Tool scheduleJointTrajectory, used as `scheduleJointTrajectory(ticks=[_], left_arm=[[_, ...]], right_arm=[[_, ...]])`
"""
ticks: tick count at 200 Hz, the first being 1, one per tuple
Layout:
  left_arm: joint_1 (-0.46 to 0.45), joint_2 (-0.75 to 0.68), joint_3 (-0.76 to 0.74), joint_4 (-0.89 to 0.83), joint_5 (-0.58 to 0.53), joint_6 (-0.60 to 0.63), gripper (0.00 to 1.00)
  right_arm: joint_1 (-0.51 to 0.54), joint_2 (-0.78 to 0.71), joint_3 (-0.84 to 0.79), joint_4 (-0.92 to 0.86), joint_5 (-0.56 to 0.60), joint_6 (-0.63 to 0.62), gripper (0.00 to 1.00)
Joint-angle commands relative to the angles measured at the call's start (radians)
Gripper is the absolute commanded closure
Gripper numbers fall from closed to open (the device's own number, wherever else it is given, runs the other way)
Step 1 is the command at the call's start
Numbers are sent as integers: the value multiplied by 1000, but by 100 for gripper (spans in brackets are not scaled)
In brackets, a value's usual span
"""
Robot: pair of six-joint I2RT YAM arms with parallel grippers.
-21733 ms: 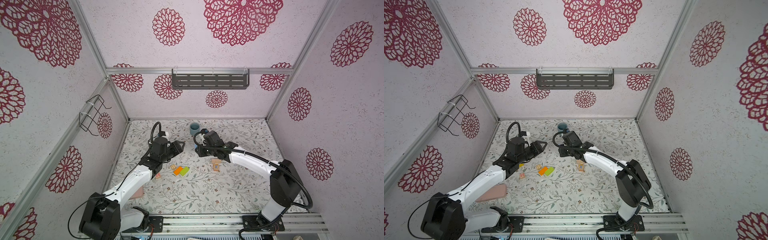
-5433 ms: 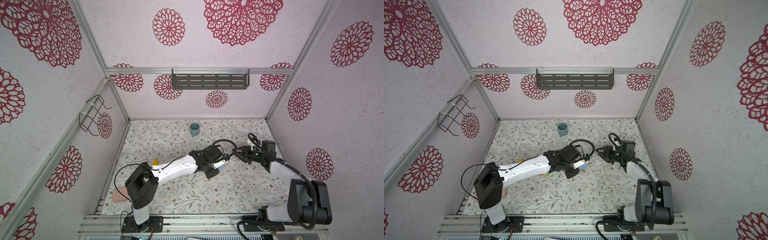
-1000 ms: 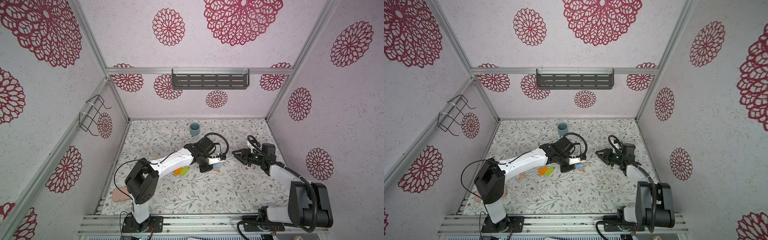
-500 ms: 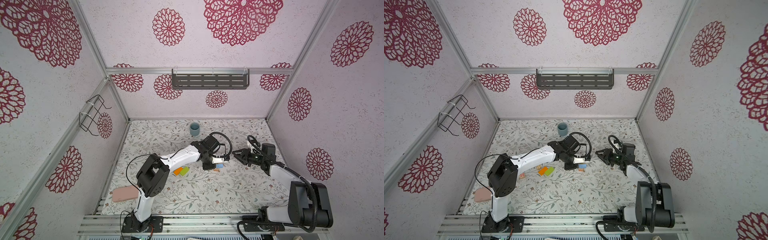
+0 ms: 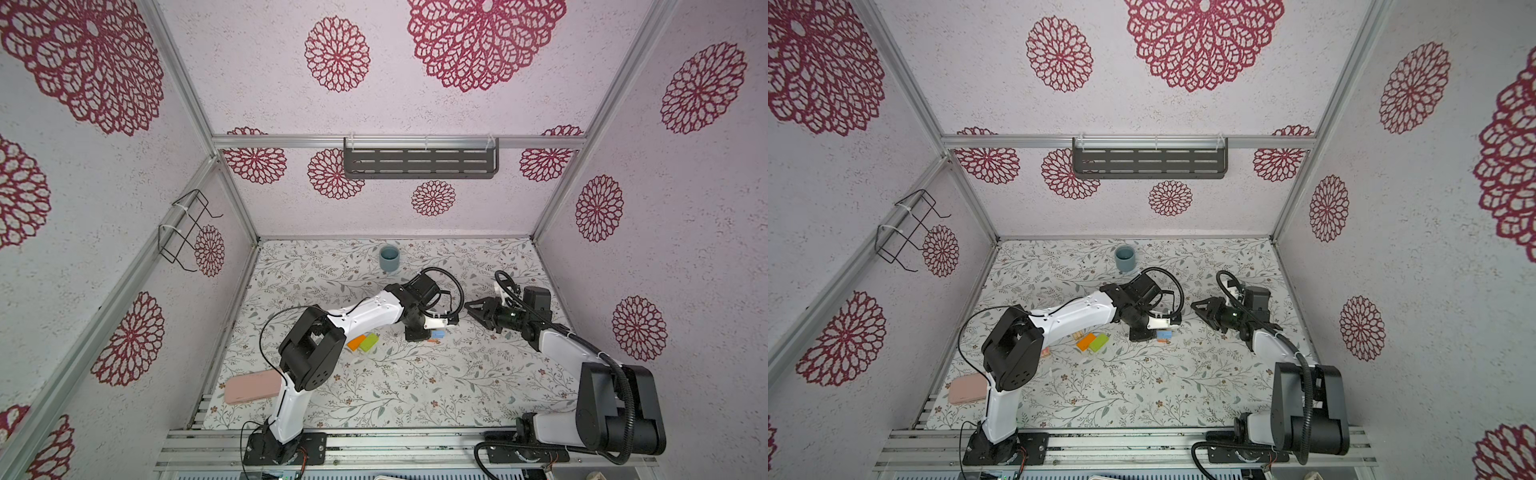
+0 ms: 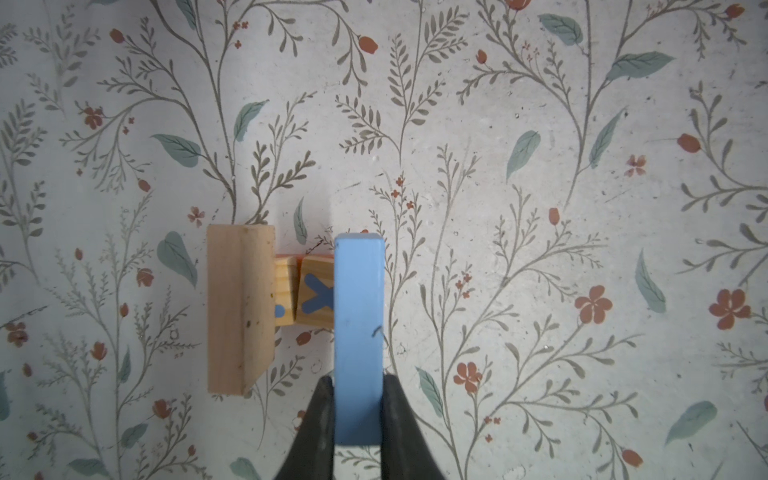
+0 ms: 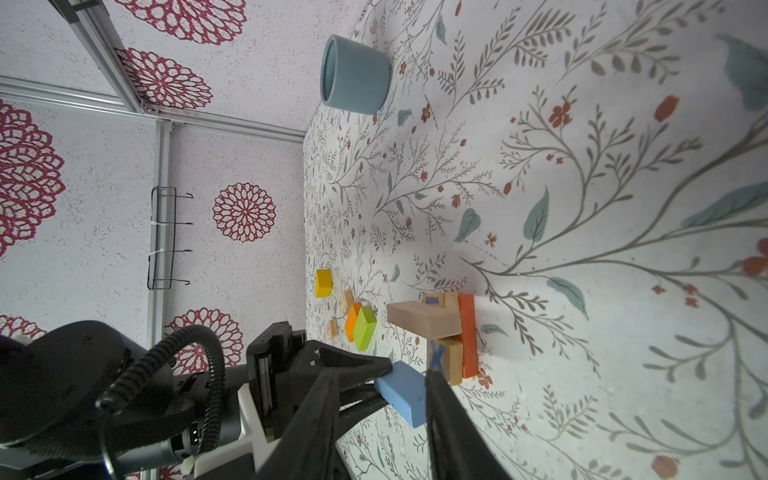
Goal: Build the wood block tower
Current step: 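Lower the blue block with the left gripper next to the wooden bar and X cube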
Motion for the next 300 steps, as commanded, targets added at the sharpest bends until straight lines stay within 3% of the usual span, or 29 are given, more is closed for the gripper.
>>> scheduleJointTrajectory(ticks=[1, 300], left_arm=[[3, 18, 33, 7, 4, 29, 92], [23, 49, 49, -7, 12, 26, 92]], right_arm=[[-4, -1, 1, 25, -18, -3, 62], [-4, 5, -2, 32, -20, -3, 62]])
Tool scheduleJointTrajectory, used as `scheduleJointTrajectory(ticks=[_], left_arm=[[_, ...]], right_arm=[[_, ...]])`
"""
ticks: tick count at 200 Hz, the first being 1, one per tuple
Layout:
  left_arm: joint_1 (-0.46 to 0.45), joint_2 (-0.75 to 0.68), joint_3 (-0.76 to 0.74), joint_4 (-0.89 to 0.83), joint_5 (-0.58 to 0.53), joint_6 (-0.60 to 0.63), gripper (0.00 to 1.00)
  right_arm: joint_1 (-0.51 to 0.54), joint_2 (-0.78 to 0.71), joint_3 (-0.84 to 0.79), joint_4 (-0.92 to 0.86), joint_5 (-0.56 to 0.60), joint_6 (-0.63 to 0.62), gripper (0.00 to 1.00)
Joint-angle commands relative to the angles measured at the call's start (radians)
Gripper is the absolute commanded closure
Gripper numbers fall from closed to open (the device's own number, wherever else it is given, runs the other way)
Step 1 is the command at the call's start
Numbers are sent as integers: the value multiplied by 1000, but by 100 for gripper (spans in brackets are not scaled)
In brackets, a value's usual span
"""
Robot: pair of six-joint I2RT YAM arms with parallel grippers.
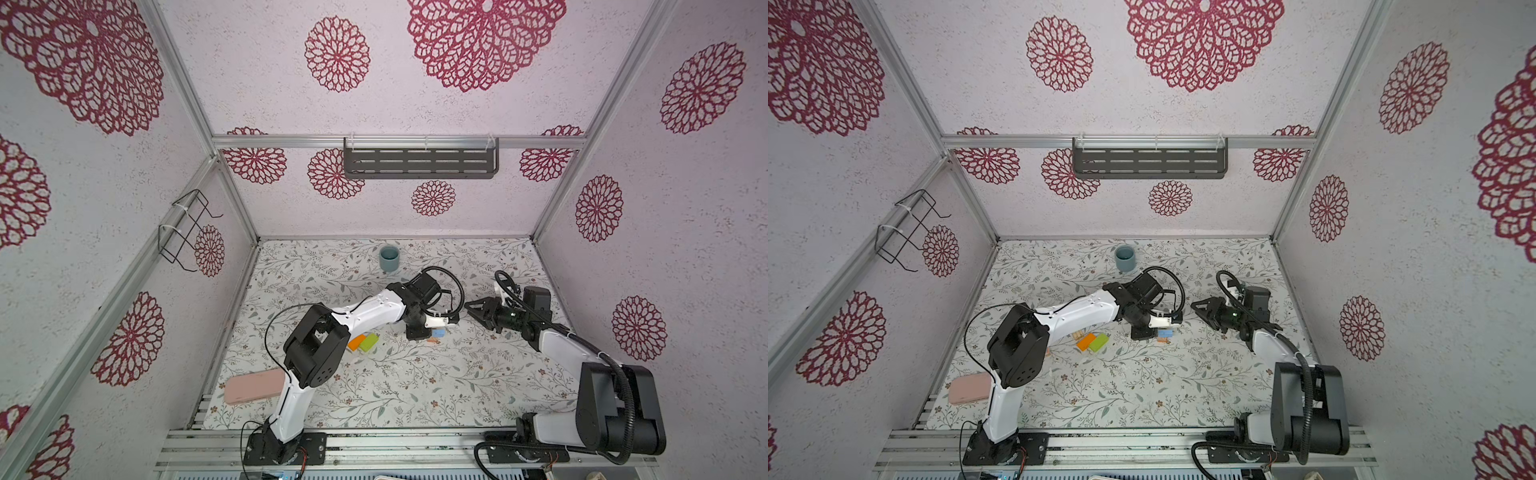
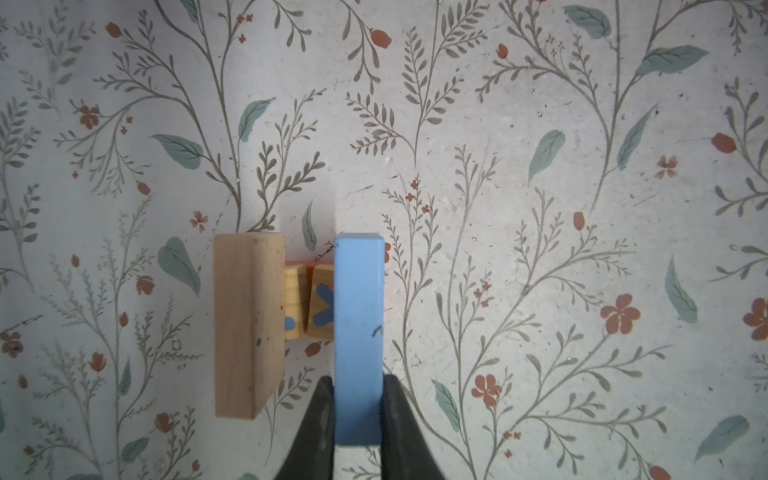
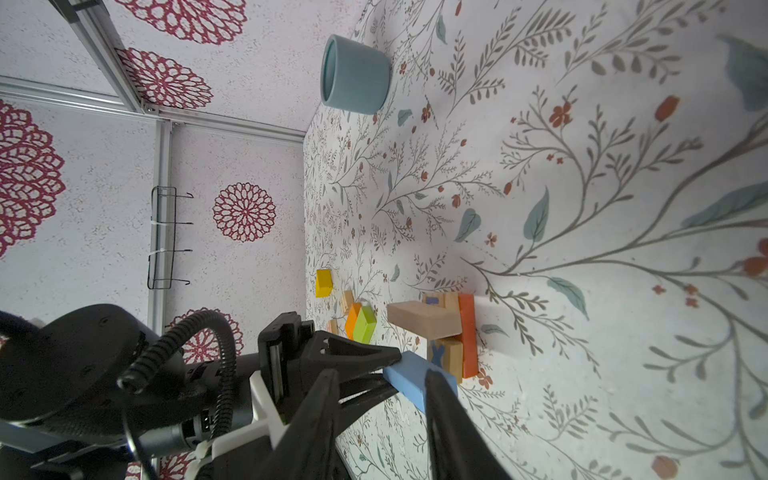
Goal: Build the wood block tower
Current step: 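Lower the blue block with the left gripper next to the wooden bar and X cube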
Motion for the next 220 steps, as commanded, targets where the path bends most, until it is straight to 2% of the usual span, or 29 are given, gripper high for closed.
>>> scheduleJointTrajectory(ticks=[1, 117, 220], left_arm=[[9, 12, 18, -1, 11, 18, 92], [11, 21, 28, -1, 11, 21, 90], [13, 36, 53, -25, 8, 19, 83]], right_arm=[[-4, 5, -2, 32, -19, -4, 62], [-3, 1, 6, 20, -18, -7, 62], [-3, -6, 3, 18, -20, -9, 63]])
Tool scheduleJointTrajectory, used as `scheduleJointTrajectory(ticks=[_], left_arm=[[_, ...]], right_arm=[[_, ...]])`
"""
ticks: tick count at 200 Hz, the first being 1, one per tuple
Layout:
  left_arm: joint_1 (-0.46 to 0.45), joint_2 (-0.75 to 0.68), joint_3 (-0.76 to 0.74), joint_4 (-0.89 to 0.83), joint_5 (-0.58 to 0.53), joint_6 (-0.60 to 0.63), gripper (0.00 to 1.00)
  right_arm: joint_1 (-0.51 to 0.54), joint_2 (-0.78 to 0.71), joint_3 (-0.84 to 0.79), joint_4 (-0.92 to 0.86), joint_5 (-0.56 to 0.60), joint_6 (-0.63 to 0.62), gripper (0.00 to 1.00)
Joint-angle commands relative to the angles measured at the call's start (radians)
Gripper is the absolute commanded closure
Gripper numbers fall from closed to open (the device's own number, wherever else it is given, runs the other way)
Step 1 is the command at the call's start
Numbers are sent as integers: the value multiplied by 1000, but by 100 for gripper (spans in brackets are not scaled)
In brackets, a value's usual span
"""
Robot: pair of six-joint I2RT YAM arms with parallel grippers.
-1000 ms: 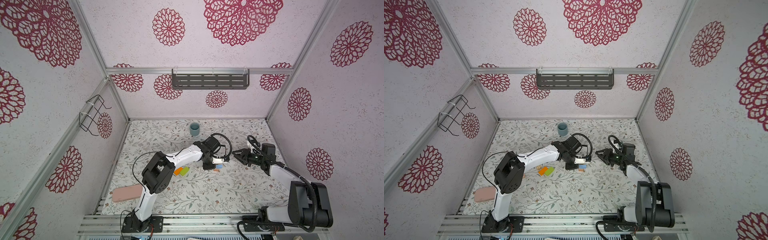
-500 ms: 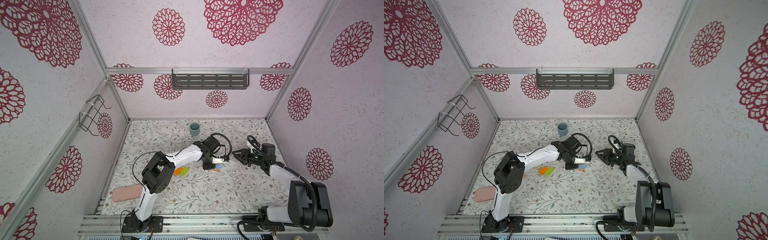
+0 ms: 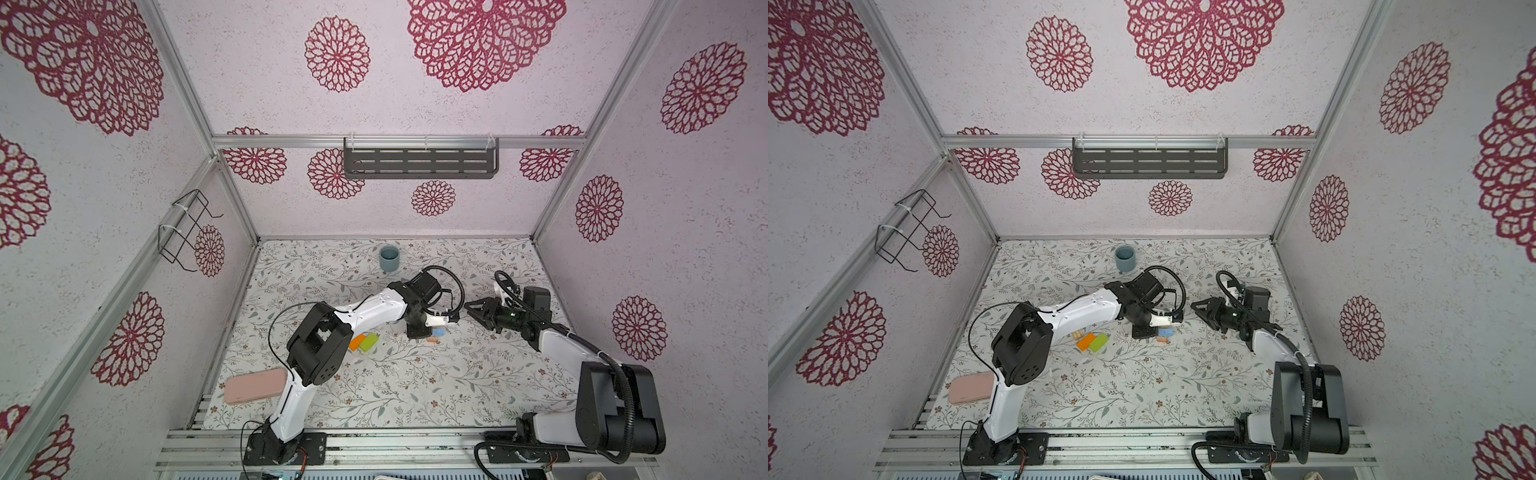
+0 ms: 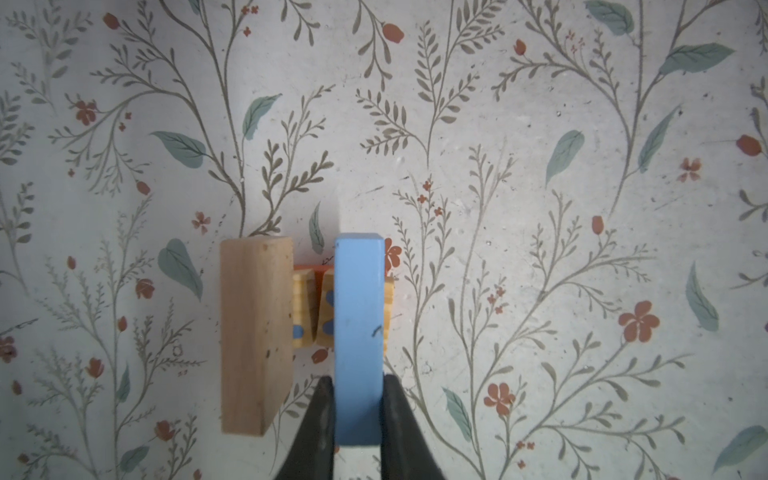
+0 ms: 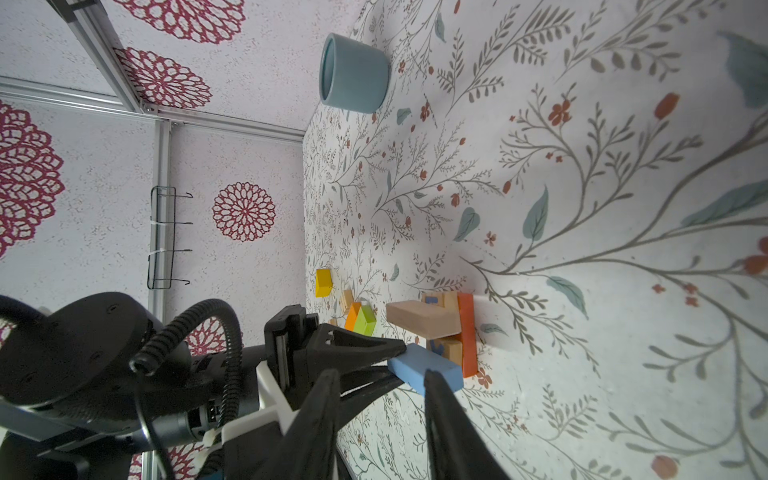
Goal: Build the wood block tower
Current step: 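Lower the blue block with the left gripper next to the wooden bar and X cube, then open the left gripper and lift it away from the blue block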
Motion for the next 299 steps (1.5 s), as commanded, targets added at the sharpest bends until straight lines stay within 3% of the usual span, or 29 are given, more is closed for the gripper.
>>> scheduleJointTrajectory(ticks=[1, 125, 205, 279, 299], left_arm=[[8, 8, 24, -13, 8, 20, 83], [6, 3, 41, -32, -3, 18, 67], [-2, -37, 41, -46, -14, 12, 64], [3, -143, -25, 14, -46, -11, 63], [13, -229, -54, 39, -41, -24, 63]], right_arm=[[-3, -9, 3, 18, -19, -8, 63], [-3, -7, -3, 26, -21, -7, 63], [-3, -3, -3, 29, -17, -5, 63], [-4, 0, 9, -16, 5, -40, 63], [-3, -6, 21, -45, 13, -52, 62]])
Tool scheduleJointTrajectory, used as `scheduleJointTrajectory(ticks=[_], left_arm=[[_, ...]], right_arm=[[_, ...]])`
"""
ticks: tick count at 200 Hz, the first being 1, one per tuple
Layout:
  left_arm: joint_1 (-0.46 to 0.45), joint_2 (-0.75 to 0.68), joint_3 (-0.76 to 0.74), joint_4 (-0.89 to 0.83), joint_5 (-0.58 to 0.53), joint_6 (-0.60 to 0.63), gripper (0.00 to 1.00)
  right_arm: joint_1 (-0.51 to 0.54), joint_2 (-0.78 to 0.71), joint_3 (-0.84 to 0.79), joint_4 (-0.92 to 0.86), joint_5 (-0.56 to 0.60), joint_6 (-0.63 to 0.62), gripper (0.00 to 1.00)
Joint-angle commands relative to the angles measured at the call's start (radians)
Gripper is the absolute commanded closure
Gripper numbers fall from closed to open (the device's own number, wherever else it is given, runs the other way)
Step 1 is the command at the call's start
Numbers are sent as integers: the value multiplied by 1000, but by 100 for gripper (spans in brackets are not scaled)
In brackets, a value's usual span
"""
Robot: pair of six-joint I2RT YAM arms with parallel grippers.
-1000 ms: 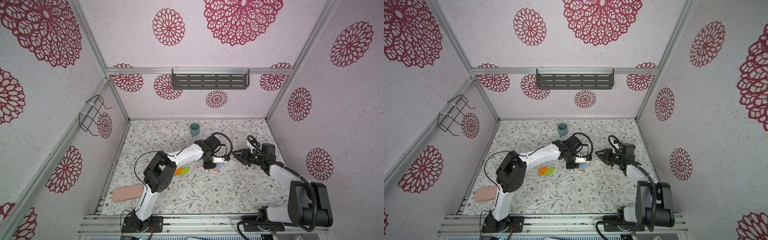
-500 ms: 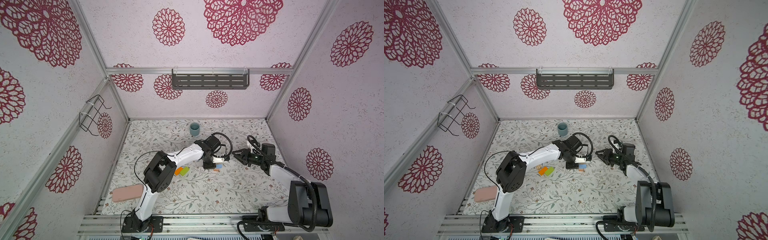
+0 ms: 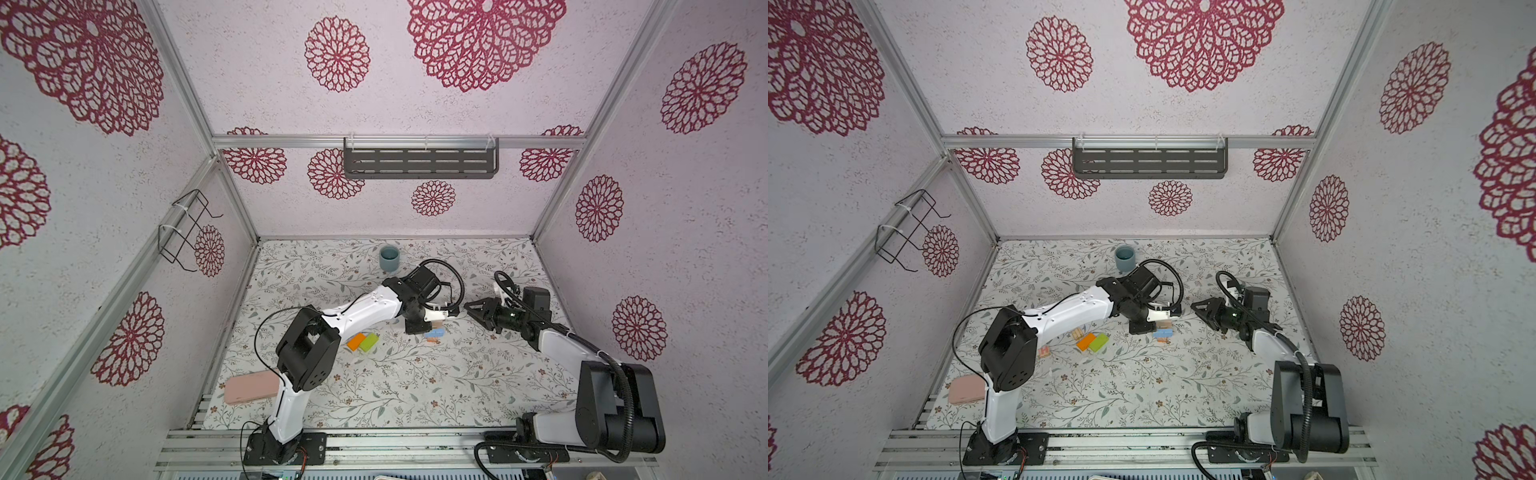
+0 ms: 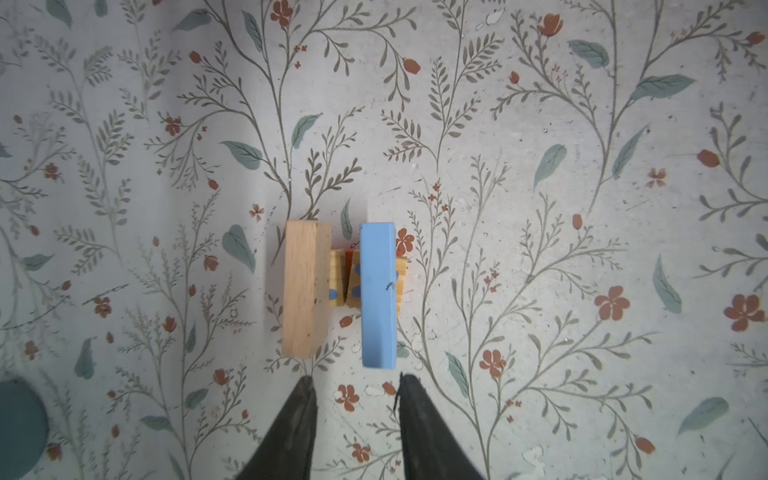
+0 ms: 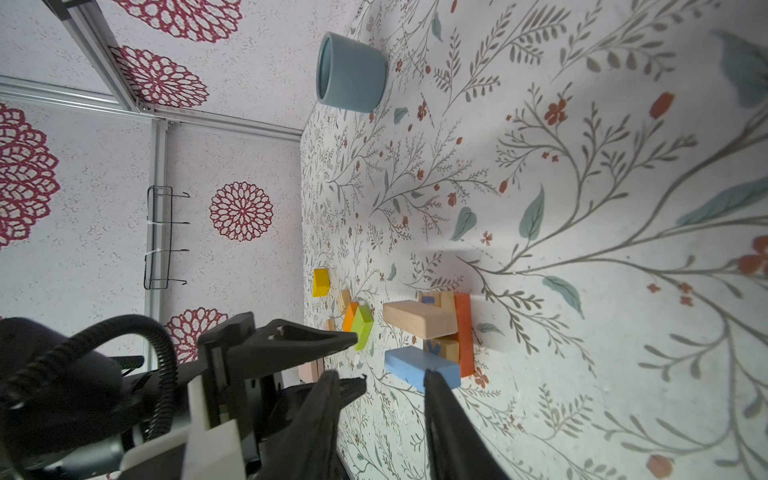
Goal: Build the wood block tower
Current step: 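Open the left gripper and lift it away from the blue block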
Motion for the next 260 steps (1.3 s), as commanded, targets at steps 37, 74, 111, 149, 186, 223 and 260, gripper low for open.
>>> scheduleJointTrajectory(ticks=[37, 74, 111, 149, 186, 223, 260], left_arm=[[33, -212, -116, 139, -62, -81, 62], [81, -365, -291, 309, -131, -226, 47], [159, -530, -423, 395, -202, -472, 3], [172, -696, -618, 551, -516, -679, 3], [268, -805, -643, 391, -588, -1062, 3], [330, -960, -777, 335, -503, -1274, 3], [386, -1211, -872, 295, -547, -1362, 3]], right_arm=[[15, -62, 87, -180, 78, -107, 61], [140, -65, 253, -406, 236, -216, 57], [256, -14, 400, -481, 315, -234, 52], [363, 61, 557, -547, 400, -271, 46], [523, 208, 740, -696, 524, -402, 36], [669, 340, 856, -758, 626, -535, 28], [763, 463, 920, -781, 691, -593, 23]])
